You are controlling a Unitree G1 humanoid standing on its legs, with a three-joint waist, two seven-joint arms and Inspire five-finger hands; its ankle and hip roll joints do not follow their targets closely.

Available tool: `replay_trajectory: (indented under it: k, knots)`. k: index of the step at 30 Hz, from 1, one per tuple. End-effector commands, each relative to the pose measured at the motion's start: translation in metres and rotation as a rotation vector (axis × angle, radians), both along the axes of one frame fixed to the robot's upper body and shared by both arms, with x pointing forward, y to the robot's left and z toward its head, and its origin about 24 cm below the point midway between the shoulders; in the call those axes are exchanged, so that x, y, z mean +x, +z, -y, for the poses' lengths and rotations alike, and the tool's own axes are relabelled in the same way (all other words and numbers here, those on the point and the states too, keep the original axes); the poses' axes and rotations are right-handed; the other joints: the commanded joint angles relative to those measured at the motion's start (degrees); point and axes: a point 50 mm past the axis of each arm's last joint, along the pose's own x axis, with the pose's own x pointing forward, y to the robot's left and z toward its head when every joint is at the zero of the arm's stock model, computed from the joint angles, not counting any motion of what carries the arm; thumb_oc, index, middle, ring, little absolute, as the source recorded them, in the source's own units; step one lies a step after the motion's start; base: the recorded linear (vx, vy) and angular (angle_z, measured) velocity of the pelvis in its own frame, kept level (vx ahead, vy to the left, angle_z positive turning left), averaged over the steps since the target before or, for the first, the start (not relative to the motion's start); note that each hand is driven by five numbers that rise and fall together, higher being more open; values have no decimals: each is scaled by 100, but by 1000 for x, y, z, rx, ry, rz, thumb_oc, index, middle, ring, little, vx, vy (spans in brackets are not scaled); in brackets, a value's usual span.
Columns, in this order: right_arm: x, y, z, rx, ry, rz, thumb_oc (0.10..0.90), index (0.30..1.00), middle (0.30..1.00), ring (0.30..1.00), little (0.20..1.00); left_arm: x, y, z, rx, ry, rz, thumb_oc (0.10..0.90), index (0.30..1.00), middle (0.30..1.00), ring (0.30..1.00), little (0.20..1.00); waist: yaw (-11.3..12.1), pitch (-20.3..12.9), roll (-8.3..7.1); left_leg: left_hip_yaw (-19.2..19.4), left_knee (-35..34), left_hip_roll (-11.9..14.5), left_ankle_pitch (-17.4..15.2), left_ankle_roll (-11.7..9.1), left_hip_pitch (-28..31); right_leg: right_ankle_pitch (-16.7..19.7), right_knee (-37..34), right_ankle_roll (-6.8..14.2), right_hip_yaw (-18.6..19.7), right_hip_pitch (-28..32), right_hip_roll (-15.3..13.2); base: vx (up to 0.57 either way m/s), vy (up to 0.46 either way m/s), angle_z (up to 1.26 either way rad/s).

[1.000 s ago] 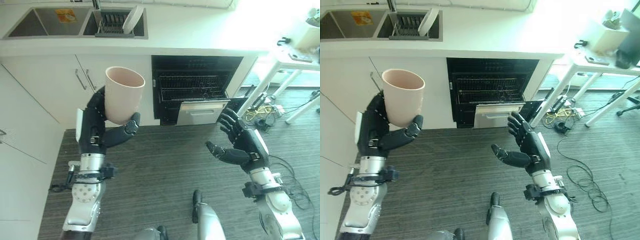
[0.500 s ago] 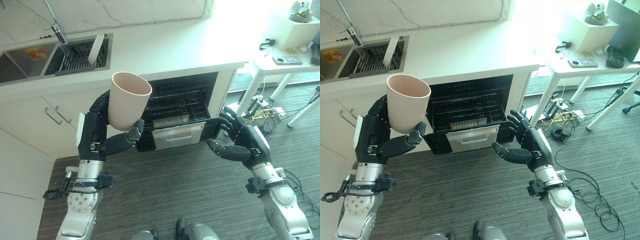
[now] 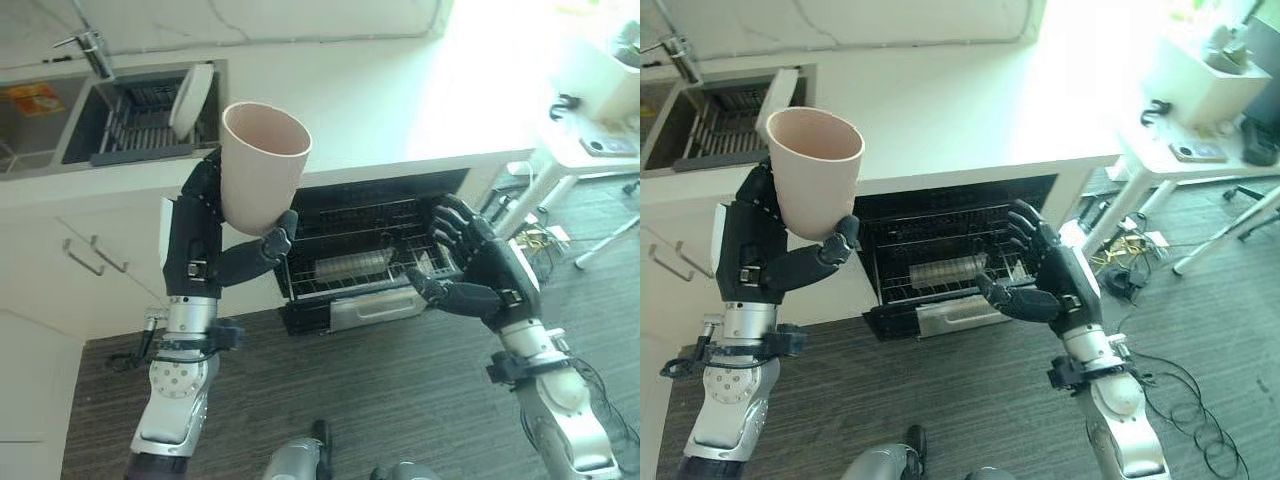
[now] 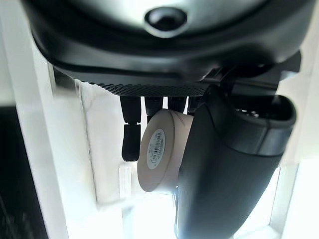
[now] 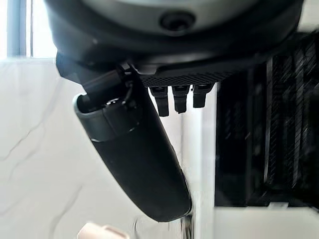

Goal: Place the dishes in the dishwasher.

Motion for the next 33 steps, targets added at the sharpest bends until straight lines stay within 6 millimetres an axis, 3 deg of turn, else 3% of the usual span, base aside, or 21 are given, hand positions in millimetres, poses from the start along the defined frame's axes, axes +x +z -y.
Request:
replay_trajectory:
  k: [1, 3, 6, 9, 11, 13, 16, 18, 20, 24, 25, 26, 27, 28, 29, 30, 33]
  knots:
    - [-5, 33, -1, 18, 19, 188, 800, 900, 900, 900, 900, -13, 42, 7, 51, -64, 244, 400, 300, 300, 300, 300, -173, -457, -3, -527, 170, 406, -581, -543, -47, 671, -99, 351, 317, -260, 59, 147, 41, 11]
    - [-6, 31, 3, 25, 22, 179, 800, 900, 900, 900, 900, -12, 43, 8, 48, -67, 251, 400, 300, 300, 300, 300, -188, -429, -96, -593, 170, 378, -589, -560, -16, 532, -149, 340, 415, -418, -89, 132, -87, 22]
    - [-5, 31, 1, 70, 47, 183, 800, 900, 900, 900, 900, -11, 46, 12, 66, -60, 261, 400, 300, 300, 300, 300, -99, -328, -252, -550, 170, 481, -646, -635, 23, 532, -149, 444, 491, -787, -552, 108, -268, 3]
    - [-3, 34, -9, 134, 81, 193, 800, 900, 900, 900, 900, -12, 47, 14, 110, -48, 263, 400, 300, 300, 300, 300, -2, -266, -368, -436, 170, 685, -725, -758, 87, 891, -149, 605, 529, -1212, -999, 140, -403, -4]
    - [1, 35, -16, 154, 93, 193, 800, 900, 900, 900, 900, -13, 48, 11, 127, -35, 268, 400, 300, 300, 300, 300, 14, -233, -365, -438, 170, 828, -784, -809, 168, 1061, -149, 639, 620, -1413, -1112, 197, -451, -9]
    - [1, 37, -23, 163, 106, 189, 800, 900, 900, 900, 900, -11, 53, 12, 166, -43, 286, 400, 300, 300, 300, 300, -92, -210, -261, -800, 170, 1046, -803, -862, 165, 995, -149, 627, 1302, -1532, -958, 354, -774, 17]
    - [0, 38, -20, 161, 87, 189, 800, 900, 900, 900, 900, -10, 57, 17, 181, -50, 302, 400, 300, 300, 300, 300, -71, -268, -245, -1036, 170, 1323, -582, -1100, 38, 585, -149, 647, 1128, -1377, -873, 247, -659, 125]
    - [7, 45, -18, 151, 90, 180, 800, 900, 900, 900, 900, -9, 57, 14, 101, -51, 284, 400, 300, 300, 300, 300, -52, -326, -148, -966, 170, 1720, -343, -1386, -7, 401, -149, 490, 855, -1353, -798, 179, -676, 99]
    - [8, 47, -18, 120, 96, 185, 800, 900, 900, 900, 900, -10, 54, 9, 36, -79, 253, 400, 300, 300, 300, 300, -130, -336, -75, -797, 170, 1942, -132, -1474, -27, 369, -149, 307, 644, -1299, -685, 77, -508, 88]
    - [3, 44, -8, 114, 87, 192, 800, 900, 900, 900, 900, -12, 45, 14, 16, -106, 241, 400, 300, 300, 300, 300, -427, -309, 11, 214, 170, 2139, 36, -1390, 70, 222, -149, 59, 148, -1167, -601, 19, -342, 79]
    - [1, 44, -6, 105, 99, 200, 800, 900, 900, 900, 900, -11, 43, 14, -4, -112, 236, 400, 300, 300, 300, 300, -527, -334, 45, 527, 170, 2155, -53, -1422, 181, 126, -149, 79, -8, -1091, -622, 54, -159, 72]
    - [1, 44, -6, 105, 99, 200, 800, 900, 900, 900, 900, -11, 43, 14, -4, -112, 236, 400, 300, 300, 300, 300, -527, -334, 45, 527, 170, 2155, -53, -1422, 181, 126, -149, 79, -8, -1091, -622, -20, -148, 57]
    - [-1, 41, -2, 72, 96, 192, 800, 900, 900, 900, 900, -17, 44, 11, -56, -50, 313, 400, 300, 300, 300, 300, -615, -319, 93, 697, 170, 1988, -128, -1344, 261, 133, -149, 34, -108, -1076, -600, -66, -78, 36]
    - [0, 39, -2, 61, 99, 184, 800, 900, 900, 900, 900, -21, 44, 9, -70, -8, 353, 400, 300, 300, 300, 300, -591, -325, 119, 451, 170, 1801, -208, -1328, 250, 123, -149, 35, -6, -1080, -521, -45, -61, 27]
    - [3, 35, -3, 61, 110, 165, 800, 900, 900, 900, 900, -21, 39, 6, -78, 13, 330, 400, 300, 300, 300, 300, -515, -360, 164, -101, 170, 1498, -308, -1302, 129, 120, -149, 18, 248, -1107, -337, 56, 40, 11]
    - [4, 33, -4, 60, 114, 157, 800, 900, 900, 900, 900, -20, 35, 7, -80, 23, 310, 400, 300, 300, 300, 300, -508, -400, 189, -197, 170, 1489, -305, -1330, 17, 60, -149, -1, 340, -1069, -218, 61, 75, -17]
    - [4, 32, -3, 52, 102, 148, 800, 900, 900, 900, 900, -13, 29, 15, -72, 15, 287, 400, 300, 300, 300, 300, -526, -451, 186, 23, 170, 1624, -194, -1420, -162, -32, -149, -26, 141, -939, -201, 44, 108, -47]
